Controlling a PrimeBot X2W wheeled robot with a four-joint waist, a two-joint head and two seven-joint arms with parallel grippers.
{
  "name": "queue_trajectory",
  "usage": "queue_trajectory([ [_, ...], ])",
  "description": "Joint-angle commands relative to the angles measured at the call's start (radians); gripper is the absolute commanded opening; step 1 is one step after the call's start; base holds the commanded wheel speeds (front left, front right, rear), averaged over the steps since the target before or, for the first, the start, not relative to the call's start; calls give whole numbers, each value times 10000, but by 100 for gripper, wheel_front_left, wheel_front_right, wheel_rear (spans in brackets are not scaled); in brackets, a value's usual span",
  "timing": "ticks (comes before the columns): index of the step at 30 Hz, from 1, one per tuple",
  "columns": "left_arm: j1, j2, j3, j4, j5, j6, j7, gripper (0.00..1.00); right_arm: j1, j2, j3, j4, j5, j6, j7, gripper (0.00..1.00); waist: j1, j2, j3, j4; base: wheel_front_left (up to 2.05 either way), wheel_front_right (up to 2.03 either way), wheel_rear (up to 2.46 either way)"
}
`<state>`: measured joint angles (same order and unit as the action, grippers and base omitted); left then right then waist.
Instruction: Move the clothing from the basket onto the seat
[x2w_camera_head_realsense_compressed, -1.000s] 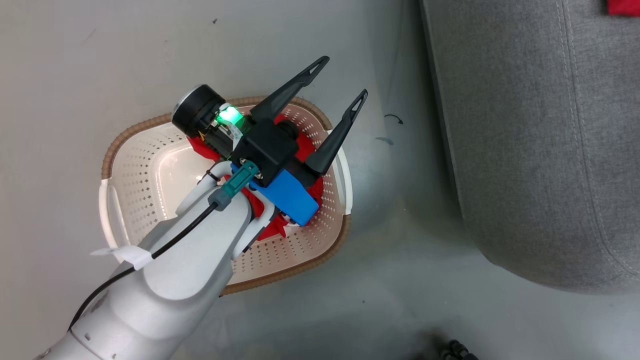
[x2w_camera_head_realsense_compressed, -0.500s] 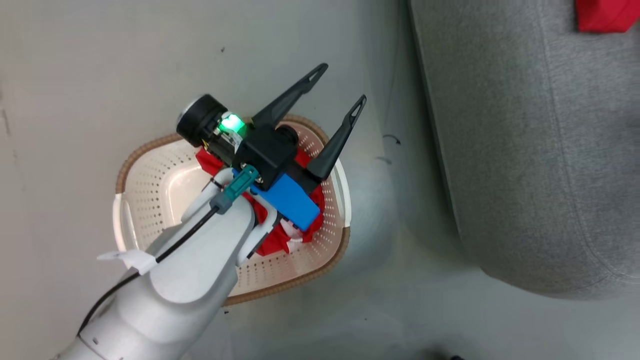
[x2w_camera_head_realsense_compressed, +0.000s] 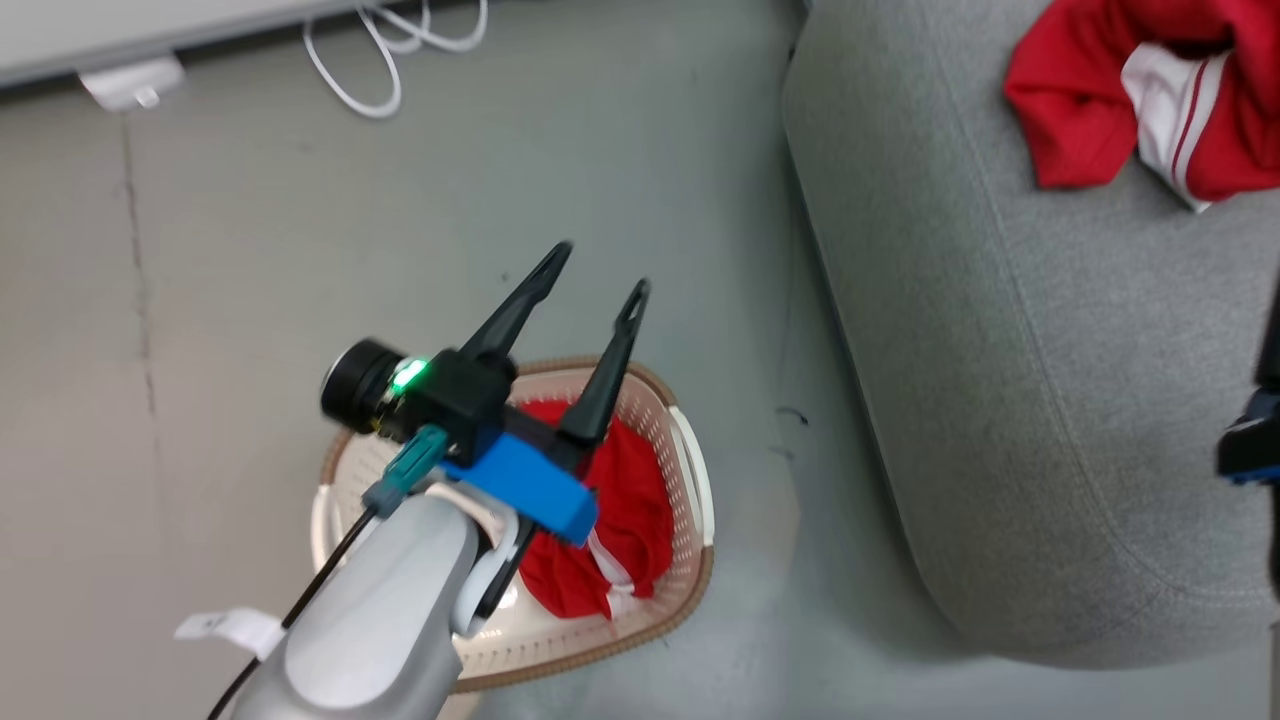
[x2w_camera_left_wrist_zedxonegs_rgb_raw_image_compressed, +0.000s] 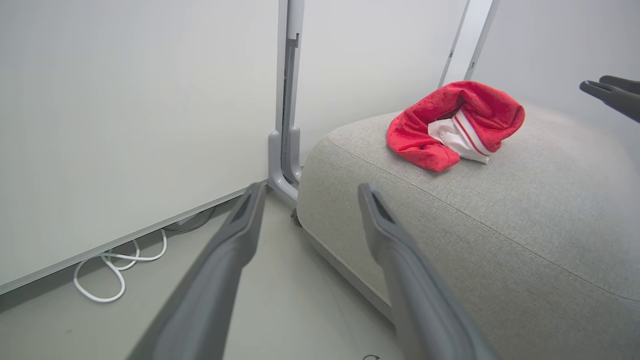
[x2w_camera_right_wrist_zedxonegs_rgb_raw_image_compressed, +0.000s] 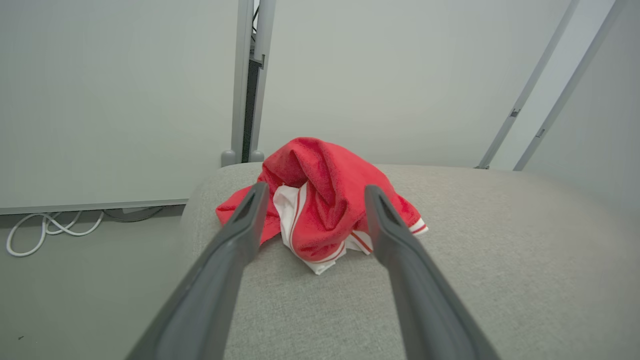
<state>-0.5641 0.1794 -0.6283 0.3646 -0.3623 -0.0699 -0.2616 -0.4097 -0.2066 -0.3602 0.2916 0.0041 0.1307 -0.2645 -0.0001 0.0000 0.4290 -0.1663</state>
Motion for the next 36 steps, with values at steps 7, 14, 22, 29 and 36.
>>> queue_trajectory([
  [7, 1605, -141, 1505, -443, 304, 117, -48, 100, 1254, 519, 1269, -994, 258, 1, 1, 100, 1, 0, -1811, 907, 0, 0, 0],
  [14, 2582, -379, 2998, -814, 644, 69, -38, 100, 1883, 794, 2183, -1587, 452, 1, 1, 100, 1, 0, -2516, 1595, 0, 0, 0],
  [22, 3322, -611, 4193, -1064, 1064, -82, -38, 100, 2542, 1083, 2645, -1986, 411, 1, 1, 100, 1, 0, -3055, 2072, 0, 0, 0],
  [29, 4054, -814, 4823, -1162, 1403, -312, -39, 100, 3407, 1372, 2583, -2301, 336, 1, 1, 100, 1, 0, -3443, 2269, 0, 0, 0],
  [36, 4500, -1005, 5112, -1190, 1633, -466, -39, 100, 4125, 1519, 2610, -2274, 346, 1, 1, 100, 1, 0, -3631, 2282, 0, 0, 0],
])
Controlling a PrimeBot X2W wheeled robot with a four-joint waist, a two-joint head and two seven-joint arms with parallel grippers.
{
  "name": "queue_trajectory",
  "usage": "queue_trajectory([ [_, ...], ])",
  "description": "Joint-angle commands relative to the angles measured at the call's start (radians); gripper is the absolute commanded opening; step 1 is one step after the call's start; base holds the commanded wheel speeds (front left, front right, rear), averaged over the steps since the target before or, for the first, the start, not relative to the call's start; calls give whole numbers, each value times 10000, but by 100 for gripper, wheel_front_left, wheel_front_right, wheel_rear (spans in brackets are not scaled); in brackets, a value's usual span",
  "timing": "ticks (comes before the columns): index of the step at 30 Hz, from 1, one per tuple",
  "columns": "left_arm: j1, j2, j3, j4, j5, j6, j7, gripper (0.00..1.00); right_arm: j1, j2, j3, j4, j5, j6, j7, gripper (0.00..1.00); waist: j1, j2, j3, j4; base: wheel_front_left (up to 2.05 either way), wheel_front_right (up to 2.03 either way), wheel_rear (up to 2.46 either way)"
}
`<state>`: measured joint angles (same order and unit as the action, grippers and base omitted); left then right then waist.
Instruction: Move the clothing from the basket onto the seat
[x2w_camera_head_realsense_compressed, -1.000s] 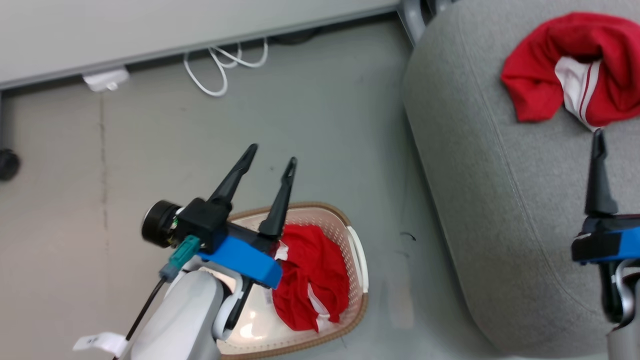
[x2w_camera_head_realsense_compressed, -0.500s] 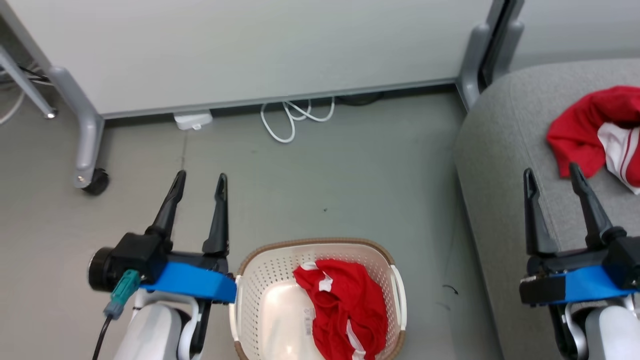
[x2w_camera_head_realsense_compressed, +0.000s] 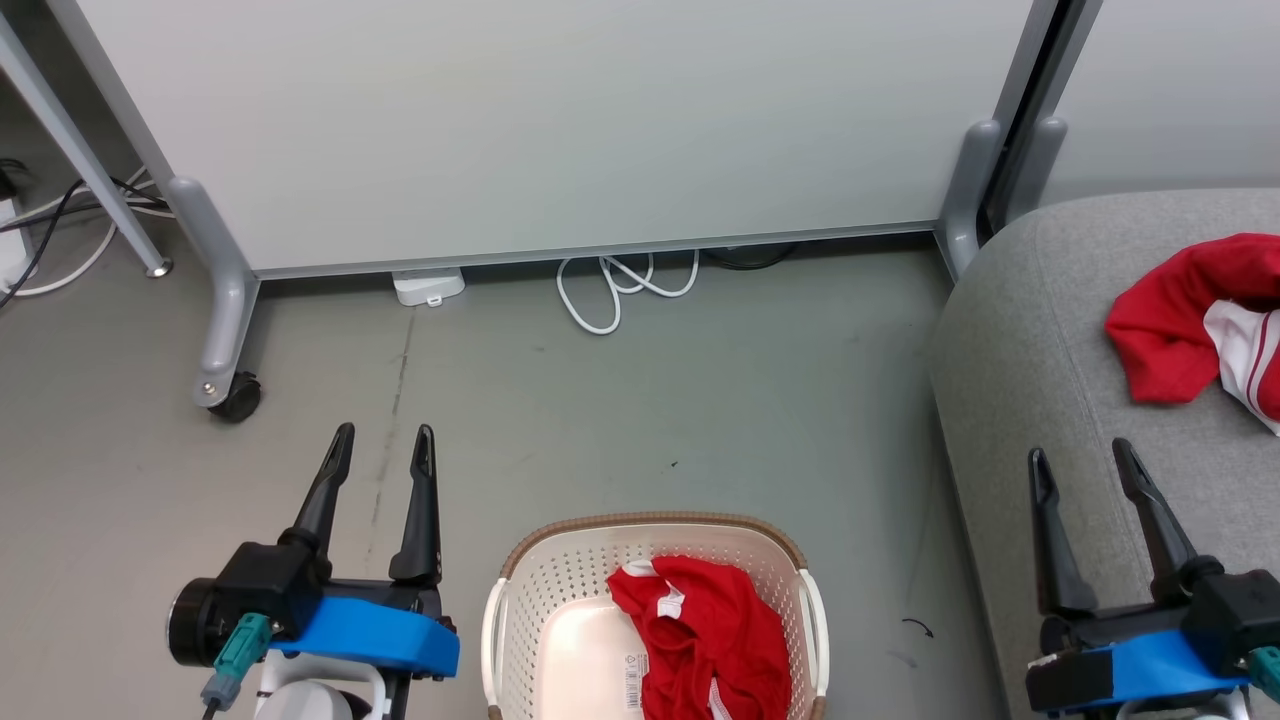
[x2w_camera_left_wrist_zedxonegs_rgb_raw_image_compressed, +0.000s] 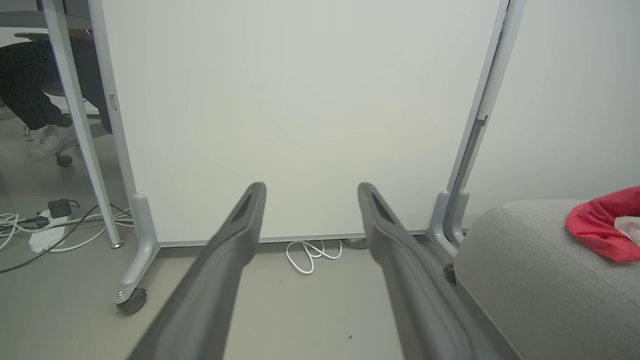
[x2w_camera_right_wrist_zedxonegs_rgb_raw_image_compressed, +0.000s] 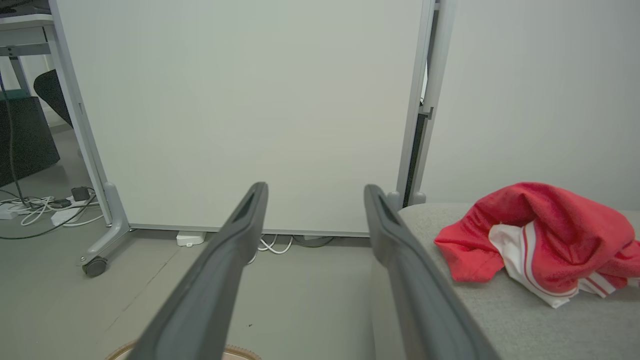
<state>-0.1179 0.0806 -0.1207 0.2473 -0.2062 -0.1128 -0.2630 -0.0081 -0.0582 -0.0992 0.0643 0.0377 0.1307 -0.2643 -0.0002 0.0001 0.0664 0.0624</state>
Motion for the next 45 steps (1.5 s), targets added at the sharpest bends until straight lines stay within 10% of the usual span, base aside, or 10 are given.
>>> queue_trajectory([
  [1, 80, -39, 59, -16, 73, -52, -25, 100, 181, 42, -3, 16, 19, 1, -1, 100, 2, -1, -15, -7, 0, 0, 0],
  [21, -346, -176, 10, 253, 372, -206, -26, 100, 5, 85, 85, -29, 181, 1, -1, 100, 2, -1, 264, -21, 0, 0, 0],
  [45, -5709, 1032, -5709, 5495, -1450, -174, -19, 100, -3440, -31, 573, -899, -254, 1, 0, 100, 2, -1, 4697, -1603, 0, 0, 0],
])
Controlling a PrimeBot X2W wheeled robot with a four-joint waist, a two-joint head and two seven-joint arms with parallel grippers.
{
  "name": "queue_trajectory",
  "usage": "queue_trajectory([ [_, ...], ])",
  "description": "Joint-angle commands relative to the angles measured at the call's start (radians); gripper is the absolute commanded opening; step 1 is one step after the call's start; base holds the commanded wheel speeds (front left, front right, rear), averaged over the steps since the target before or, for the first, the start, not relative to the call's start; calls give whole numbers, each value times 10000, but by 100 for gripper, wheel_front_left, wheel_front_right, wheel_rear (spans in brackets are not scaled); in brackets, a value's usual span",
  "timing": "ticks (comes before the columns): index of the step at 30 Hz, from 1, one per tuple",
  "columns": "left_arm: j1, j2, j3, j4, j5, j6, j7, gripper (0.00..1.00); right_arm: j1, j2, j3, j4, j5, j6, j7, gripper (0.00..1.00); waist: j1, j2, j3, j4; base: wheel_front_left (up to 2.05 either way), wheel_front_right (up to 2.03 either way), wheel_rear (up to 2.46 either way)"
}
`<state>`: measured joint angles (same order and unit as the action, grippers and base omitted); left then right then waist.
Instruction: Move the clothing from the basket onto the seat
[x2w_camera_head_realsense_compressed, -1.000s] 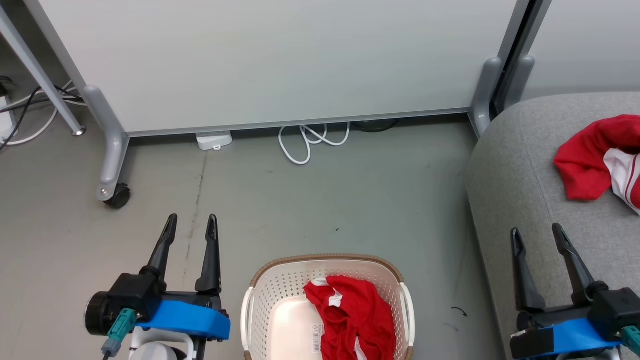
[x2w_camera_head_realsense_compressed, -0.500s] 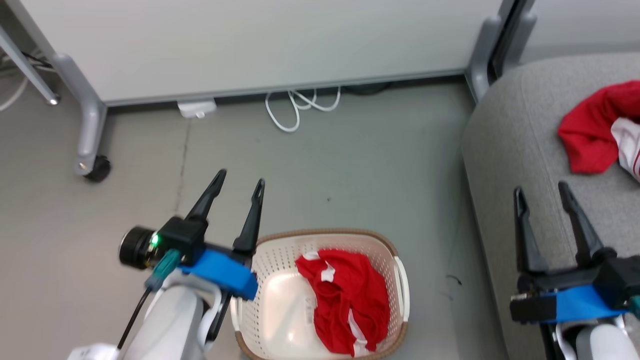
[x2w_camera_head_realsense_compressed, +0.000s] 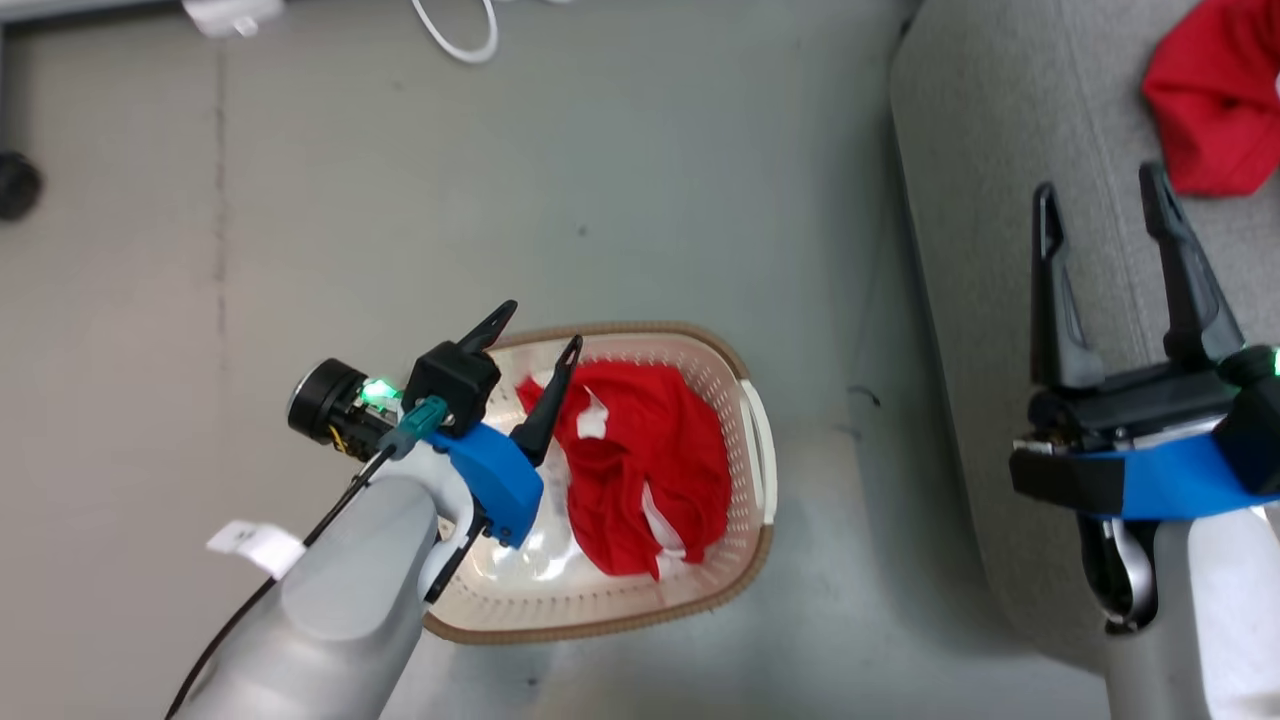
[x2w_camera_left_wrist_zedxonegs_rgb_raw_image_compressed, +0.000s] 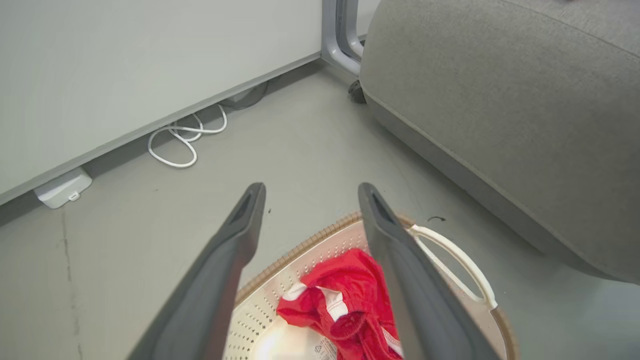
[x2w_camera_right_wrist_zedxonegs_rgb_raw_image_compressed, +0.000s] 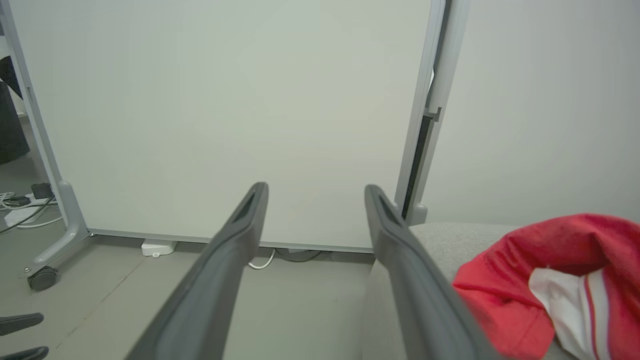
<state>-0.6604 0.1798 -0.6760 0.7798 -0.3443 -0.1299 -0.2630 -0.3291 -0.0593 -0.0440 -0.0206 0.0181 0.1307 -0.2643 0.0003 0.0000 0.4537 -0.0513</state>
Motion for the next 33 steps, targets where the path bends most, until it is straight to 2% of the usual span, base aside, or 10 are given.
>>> queue_trajectory([
  [1, -473, 51, -403, 442, -213, -4, -7, 100, -356, -15, 51, -92, -70, 1, 0, 100, -3, 0, 1042, -516, 0, 0, 0],
  [7, -1546, 42, -1721, 1819, -872, -4, 164, 100, -1055, 27, 302, -347, -119, 1, 0, 100, -3, 0, 2299, -769, 0, 0, 0],
  [15, -2496, 157, -3037, 3002, -1626, -4, 395, 100, -1720, 71, 555, -772, -105, 1, 0, 100, -3, 0, 3610, -1071, 0, 0, 0],
  [33, -3793, 583, -4244, 4372, -2637, -5, 818, 100, -1726, 96, 746, -1988, 17, 1, 0, 100, -3, 0, 5282, -1688, 0, 0, 0],
])
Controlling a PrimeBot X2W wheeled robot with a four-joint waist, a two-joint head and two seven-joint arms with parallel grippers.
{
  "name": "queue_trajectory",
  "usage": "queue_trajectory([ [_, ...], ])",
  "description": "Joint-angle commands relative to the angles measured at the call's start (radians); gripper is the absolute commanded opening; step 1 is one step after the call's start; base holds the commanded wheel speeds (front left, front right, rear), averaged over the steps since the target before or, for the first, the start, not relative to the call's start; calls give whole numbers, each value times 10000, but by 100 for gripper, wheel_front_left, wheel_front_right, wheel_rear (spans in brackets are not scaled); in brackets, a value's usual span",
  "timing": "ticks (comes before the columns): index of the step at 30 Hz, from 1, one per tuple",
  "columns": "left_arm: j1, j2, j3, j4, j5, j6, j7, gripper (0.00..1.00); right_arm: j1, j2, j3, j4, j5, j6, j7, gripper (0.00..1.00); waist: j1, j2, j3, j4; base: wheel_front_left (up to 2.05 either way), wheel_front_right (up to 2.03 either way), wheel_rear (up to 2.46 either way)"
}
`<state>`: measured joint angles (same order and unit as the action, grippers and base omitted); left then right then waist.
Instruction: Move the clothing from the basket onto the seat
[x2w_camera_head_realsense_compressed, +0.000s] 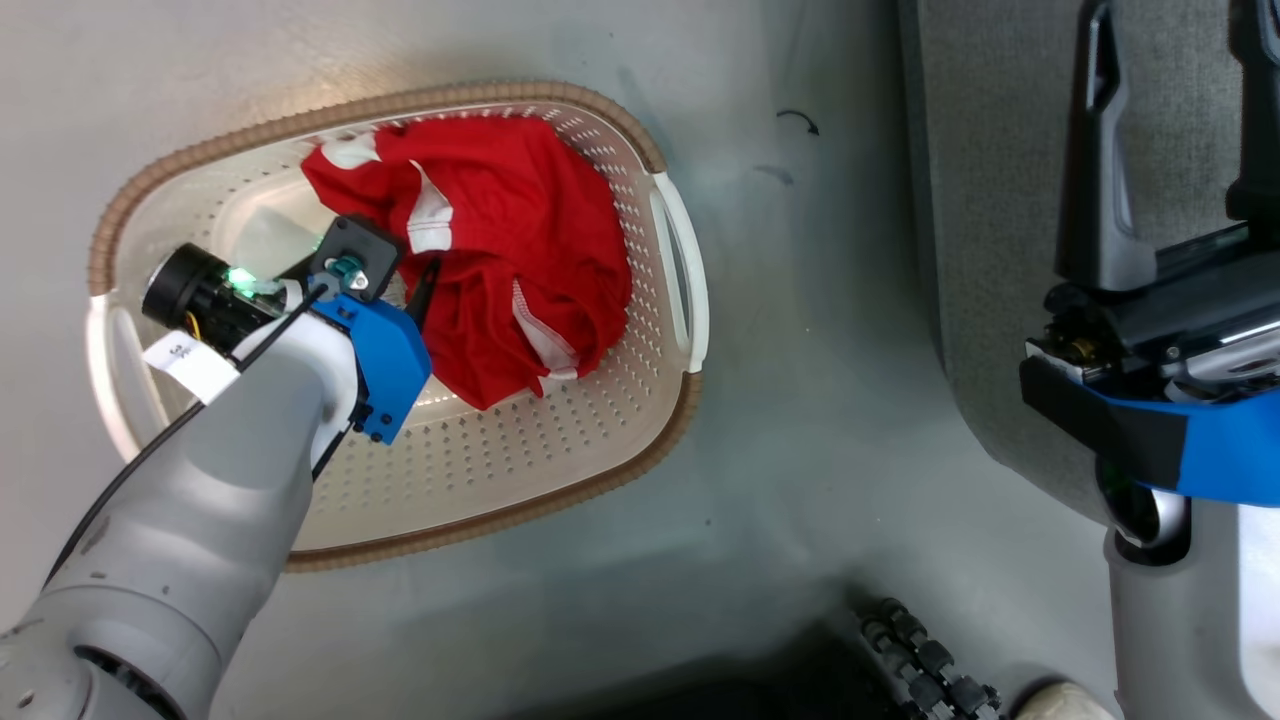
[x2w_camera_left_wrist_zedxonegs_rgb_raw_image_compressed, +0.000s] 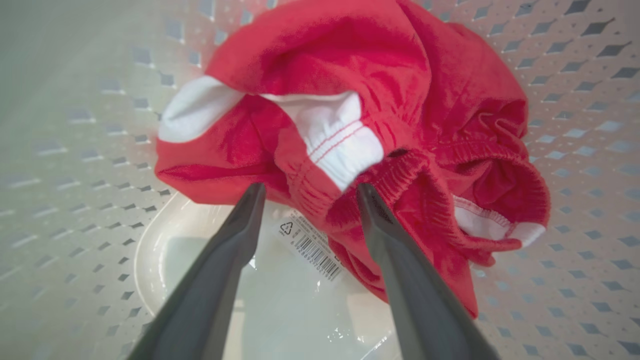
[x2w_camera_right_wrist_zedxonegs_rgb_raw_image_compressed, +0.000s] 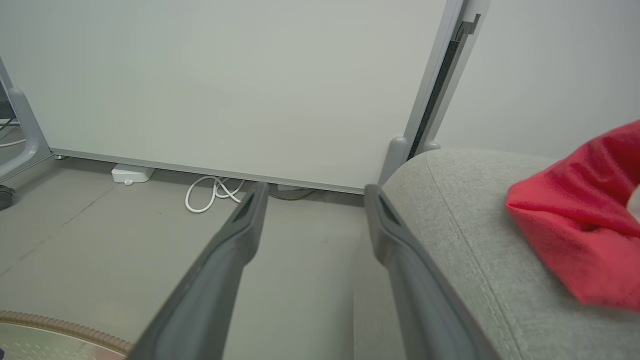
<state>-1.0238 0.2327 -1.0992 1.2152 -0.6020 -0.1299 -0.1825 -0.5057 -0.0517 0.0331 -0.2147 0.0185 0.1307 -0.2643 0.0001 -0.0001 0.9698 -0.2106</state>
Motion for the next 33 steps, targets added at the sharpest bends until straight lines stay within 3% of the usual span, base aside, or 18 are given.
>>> queue_trajectory([
  [1, -222, 53, -48, 51, -90, -3, 16, 100, 64, 19, -53, -78, 40, 1, 0, 100, -1, 1, 188, -125, 0, 0, 0],
  [15, -897, 64, -552, 370, -639, -5, 322, 100, 533, 22, -210, -654, 97, 1, 0, 100, -1, 1, 723, -480, 0, 0, 0],
  [16, -922, 42, -619, 407, -627, -5, 399, 94, 593, 22, -238, -692, 84, 1, 0, 100, -1, 1, 730, -465, 0, 0, 0],
  [17, -913, 1, -641, 422, -693, -3, 467, 0, 646, 22, -261, -719, 84, 1, 0, 100, -1, 1, 739, -449, 0, 0, 0],
  [33, -1050, -204, -897, 80, -1314, -5, -611, 0, 324, 21, -419, -411, 268, 1, 0, 100, -1, 1, 305, 13, 0, 0, 0],
])
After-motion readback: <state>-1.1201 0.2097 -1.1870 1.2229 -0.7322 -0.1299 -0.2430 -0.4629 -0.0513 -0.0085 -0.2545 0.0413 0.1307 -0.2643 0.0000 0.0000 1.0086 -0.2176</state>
